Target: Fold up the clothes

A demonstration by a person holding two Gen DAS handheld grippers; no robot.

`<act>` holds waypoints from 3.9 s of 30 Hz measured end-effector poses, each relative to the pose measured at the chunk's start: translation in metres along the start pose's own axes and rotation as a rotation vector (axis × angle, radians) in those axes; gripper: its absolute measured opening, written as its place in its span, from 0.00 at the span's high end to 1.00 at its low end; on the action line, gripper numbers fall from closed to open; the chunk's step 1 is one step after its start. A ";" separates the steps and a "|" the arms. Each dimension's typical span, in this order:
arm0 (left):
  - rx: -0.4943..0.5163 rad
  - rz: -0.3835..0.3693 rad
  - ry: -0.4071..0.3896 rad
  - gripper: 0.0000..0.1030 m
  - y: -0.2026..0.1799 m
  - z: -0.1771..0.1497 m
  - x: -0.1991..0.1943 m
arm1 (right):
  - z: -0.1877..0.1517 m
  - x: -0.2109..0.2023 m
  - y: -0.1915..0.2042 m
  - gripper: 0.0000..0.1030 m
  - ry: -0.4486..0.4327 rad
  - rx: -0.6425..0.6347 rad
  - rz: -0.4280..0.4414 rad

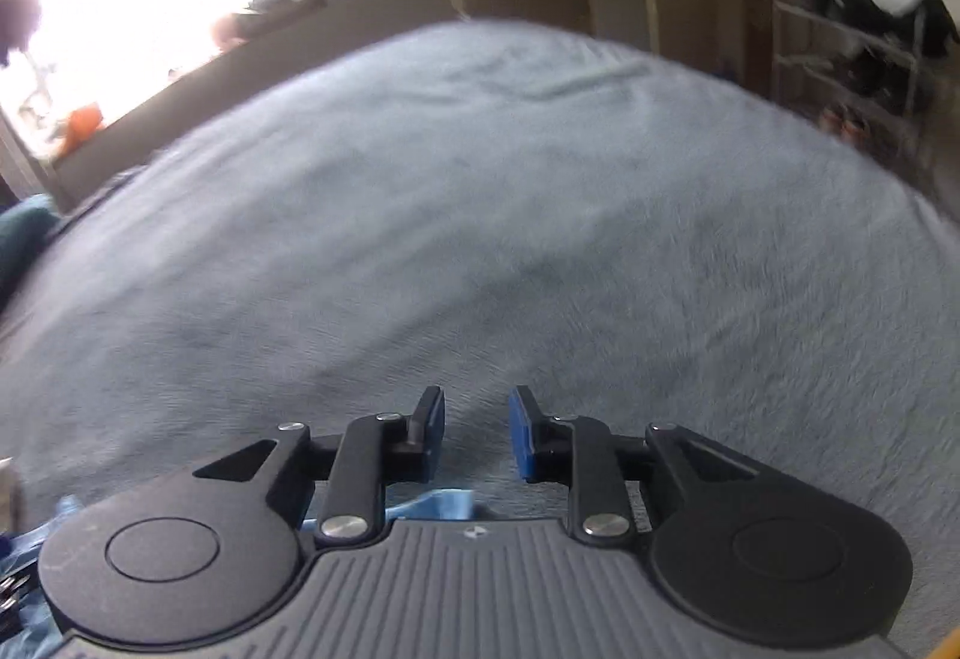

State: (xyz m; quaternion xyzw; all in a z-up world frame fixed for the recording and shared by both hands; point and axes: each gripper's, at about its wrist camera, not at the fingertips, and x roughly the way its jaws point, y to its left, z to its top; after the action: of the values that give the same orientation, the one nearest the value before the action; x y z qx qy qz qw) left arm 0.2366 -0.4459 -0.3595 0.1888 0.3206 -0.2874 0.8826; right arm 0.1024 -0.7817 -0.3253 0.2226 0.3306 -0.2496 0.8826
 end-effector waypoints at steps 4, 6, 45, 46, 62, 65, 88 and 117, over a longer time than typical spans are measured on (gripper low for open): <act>0.001 -0.021 0.027 0.43 -0.014 0.008 0.022 | -0.004 -0.011 0.025 0.74 0.138 -0.076 0.153; -0.014 -0.005 0.055 0.43 -0.018 0.010 0.036 | -0.012 0.001 0.037 0.75 0.266 -0.102 0.216; -0.121 0.023 0.092 0.33 -0.004 0.007 0.056 | -0.074 0.009 0.088 0.82 0.694 -0.733 0.109; -0.127 0.020 0.090 0.32 -0.003 0.006 0.057 | -0.078 0.011 0.079 0.82 0.730 -0.744 0.087; -0.128 0.021 0.086 0.30 -0.001 0.006 0.059 | -0.034 0.018 0.071 0.83 0.635 -0.715 0.020; -0.123 0.012 0.082 0.30 0.000 0.006 0.058 | -0.028 0.025 0.044 0.82 0.648 -0.646 -0.086; 0.219 -0.370 -0.082 0.31 -0.111 -0.025 -0.063 | -0.022 -0.014 -0.034 0.93 0.884 0.138 0.091; 0.051 -0.577 -0.053 0.97 -0.168 -0.003 -0.016 | 0.022 -0.020 -0.055 0.76 0.694 0.373 0.159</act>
State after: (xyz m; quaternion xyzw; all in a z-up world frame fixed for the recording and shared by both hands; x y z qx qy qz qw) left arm 0.1201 -0.5663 -0.3760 0.1042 0.3304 -0.5392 0.7676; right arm 0.0675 -0.8309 -0.3089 0.4749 0.5399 -0.1463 0.6794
